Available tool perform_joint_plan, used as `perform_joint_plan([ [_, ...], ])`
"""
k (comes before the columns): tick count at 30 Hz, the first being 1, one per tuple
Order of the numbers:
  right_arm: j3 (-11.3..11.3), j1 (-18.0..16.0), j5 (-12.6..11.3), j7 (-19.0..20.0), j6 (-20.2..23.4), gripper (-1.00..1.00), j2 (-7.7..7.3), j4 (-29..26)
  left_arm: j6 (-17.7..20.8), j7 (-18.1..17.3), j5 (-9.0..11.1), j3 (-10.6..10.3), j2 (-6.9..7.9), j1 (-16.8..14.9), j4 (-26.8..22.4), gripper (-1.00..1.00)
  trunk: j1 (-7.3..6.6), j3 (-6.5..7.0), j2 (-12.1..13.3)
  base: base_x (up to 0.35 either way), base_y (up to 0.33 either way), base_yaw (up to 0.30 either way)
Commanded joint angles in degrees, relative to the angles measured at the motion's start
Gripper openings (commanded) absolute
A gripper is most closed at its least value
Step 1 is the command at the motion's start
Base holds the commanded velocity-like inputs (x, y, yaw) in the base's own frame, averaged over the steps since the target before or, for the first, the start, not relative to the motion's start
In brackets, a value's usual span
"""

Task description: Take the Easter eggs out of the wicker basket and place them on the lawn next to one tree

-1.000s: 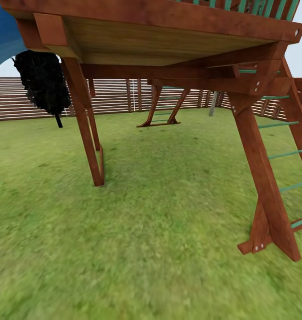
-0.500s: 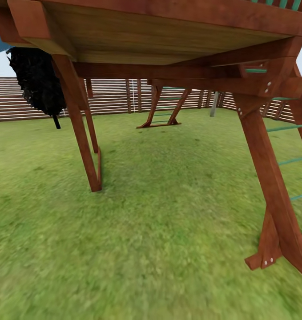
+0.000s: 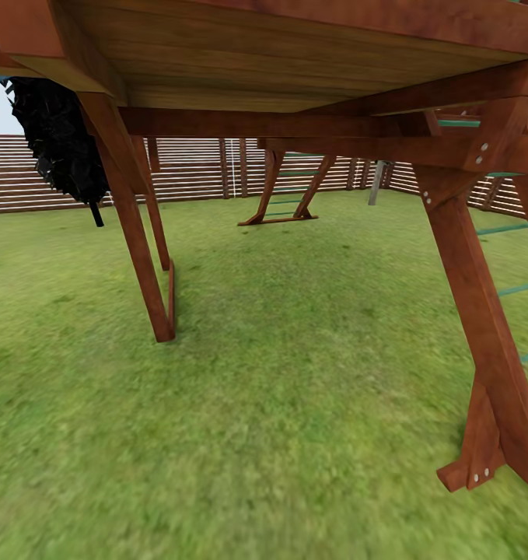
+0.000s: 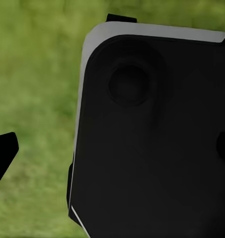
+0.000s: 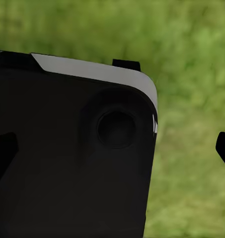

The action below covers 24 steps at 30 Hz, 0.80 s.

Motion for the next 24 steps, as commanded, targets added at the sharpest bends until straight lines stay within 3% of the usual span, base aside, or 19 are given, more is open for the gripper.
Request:
perform_joint_plan([
  [1, 0.01, -0.03, 0.55, -0.07, -0.14, 1.0, -0.01, 0.04, -0.19, -0.05, 0.07, 0.26, -0.02, -0.03, 0.03, 1.0, 0.0, -0.05, -0.02, 0.005, 0.0, 0.0],
  [11, -0.02, -0.02, 0.48, -0.05, -0.04, 1.0, 0.0, -0.09, -0.29, -0.05, 0.08, 0.29, -0.12, -0.03, -0.61, 1.0, 0.43, -0.41, -0.83, 0.0, 0.0, 0.0],
  [14, -0.07, -0.66, 0.58, -0.08, 0.48, 1.0, -0.09, -2.81, 0.98, 0.29, 0.15, 0.24, -0.06, -0.37, -6.64, 1.0, 1.09, -0.95, -2.03, 0.0, 0.0, 0.0],
  [17, -0.08, -2.11, 0.44, -0.69, 3.09, 1.0, -0.15, -7.28, 6.1, 0.36, 0.22, 0.31, 0.04, -3.01, -10.81, 1.0, 1.75, -1.48, -3.23, 0.0, 0.0, 0.0],
  [18, -0.1, -3.64, 0.35, -1.7, 7.41, 1.0, -0.17, -9.85, 11.52, 0.33, 0.23, 0.32, 0.07, -5.67, -12.27, 1.0, 1.97, -1.66, -3.63, 0.0, 0.0, 0.0],
  [20, -0.16, -6.35, 0.2, -3.29, 14.75, 1.0, -0.15, -11.94, 17.91, 0.31, 0.24, 0.34, 0.01, -8.85, -13.8, 1.0, 2.41, -2.02, -4.44, 0.0, 0.0, 0.0],
  [22, -0.21, -9.3, -0.03, -4.13, 19.62, 1.0, -0.07, -12.74, 21.16, 0.34, 0.45, 0.35, -0.04, -11.4, -16.08, 1.0, 2.85, -2.38, -5.24, 0.0, 0.0, 0.0],
  [24, -0.3, -12.12, -0.11, -4.53, 21.98, 1.0, 0.07, -13.09, 22.8, 0.37, 1.95, 0.36, 0.06, -12.96, -19.19, 1.0, 3.29, -2.74, -6.04, 0.0, 0.0, 0.0],
])
